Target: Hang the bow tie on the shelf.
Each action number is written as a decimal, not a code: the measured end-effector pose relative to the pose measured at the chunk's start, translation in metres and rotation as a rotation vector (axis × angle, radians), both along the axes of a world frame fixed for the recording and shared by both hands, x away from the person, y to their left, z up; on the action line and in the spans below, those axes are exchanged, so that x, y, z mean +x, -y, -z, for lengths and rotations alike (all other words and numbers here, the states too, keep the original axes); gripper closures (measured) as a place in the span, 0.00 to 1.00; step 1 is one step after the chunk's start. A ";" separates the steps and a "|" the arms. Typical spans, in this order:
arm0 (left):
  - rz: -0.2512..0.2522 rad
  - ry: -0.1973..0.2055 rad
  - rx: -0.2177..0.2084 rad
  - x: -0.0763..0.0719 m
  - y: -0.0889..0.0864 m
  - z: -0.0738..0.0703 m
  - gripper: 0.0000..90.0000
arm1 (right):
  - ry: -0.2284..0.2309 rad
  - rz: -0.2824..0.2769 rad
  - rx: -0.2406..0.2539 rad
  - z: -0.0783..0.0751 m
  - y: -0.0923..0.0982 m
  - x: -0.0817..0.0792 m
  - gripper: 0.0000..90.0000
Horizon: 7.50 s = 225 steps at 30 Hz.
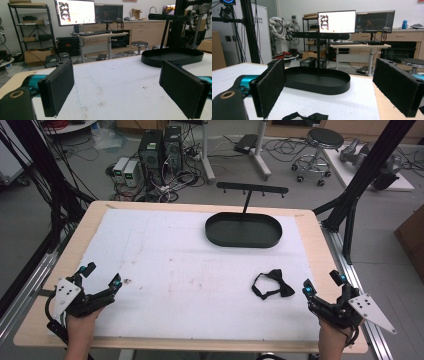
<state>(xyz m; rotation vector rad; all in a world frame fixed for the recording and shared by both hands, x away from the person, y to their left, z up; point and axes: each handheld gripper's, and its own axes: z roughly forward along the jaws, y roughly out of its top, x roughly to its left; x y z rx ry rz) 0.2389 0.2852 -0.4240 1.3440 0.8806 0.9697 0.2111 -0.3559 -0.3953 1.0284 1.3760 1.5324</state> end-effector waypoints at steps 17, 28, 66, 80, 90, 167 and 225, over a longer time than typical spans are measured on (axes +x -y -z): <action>0.004 0.011 0.012 0.000 0.002 -0.002 0.15 | -0.041 0.004 -0.032 0.003 0.000 0.003 0.12; 0.003 0.006 0.009 0.001 0.001 -0.003 0.15 | -0.195 -0.071 -0.152 0.006 -0.014 0.018 0.12; 0.018 -0.017 0.002 0.002 0.003 0.000 0.15 | -0.793 -0.071 -0.301 0.040 -0.042 0.101 0.49; 0.031 -0.010 0.003 0.002 0.005 0.001 0.15 | -0.805 -0.060 -0.353 0.045 -0.047 0.101 0.84; 0.029 -0.009 -0.003 0.001 0.005 0.001 0.15 | -0.679 -0.008 -0.405 0.040 -0.047 0.092 0.85; 0.004 0.065 -0.037 -0.002 -0.007 0.002 0.15 | -0.074 0.417 -0.198 -0.043 -0.043 0.269 0.69; -0.004 -0.016 0.034 0.001 -0.003 0.000 0.15 | -0.116 0.070 -0.117 -0.006 -0.028 0.013 0.13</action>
